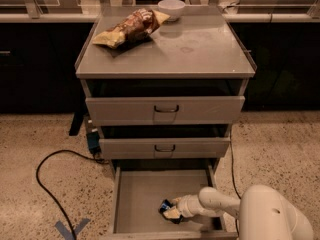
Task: Place pepsi can into bottom drawer
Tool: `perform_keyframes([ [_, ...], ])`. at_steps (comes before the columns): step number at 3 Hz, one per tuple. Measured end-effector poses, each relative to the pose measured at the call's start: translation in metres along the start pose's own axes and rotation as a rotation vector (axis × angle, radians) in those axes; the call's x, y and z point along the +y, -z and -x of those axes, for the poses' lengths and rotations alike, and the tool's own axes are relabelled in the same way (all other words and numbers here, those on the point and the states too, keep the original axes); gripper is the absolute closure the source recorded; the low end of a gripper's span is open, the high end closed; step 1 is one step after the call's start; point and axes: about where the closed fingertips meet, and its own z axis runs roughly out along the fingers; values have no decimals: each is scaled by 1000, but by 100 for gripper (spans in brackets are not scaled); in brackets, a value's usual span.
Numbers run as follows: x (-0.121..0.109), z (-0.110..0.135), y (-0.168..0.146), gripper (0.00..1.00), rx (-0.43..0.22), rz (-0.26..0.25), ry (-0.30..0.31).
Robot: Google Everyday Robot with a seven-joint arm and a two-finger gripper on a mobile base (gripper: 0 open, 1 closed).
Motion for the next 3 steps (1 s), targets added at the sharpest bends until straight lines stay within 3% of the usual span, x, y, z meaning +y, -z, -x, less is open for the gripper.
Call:
perform_keyframes([
  [1, 0, 0, 0, 13, 0, 0, 0],
  [2, 0, 0, 0, 0, 0, 0, 0],
  [3, 0, 0, 0, 0, 0, 0, 0],
])
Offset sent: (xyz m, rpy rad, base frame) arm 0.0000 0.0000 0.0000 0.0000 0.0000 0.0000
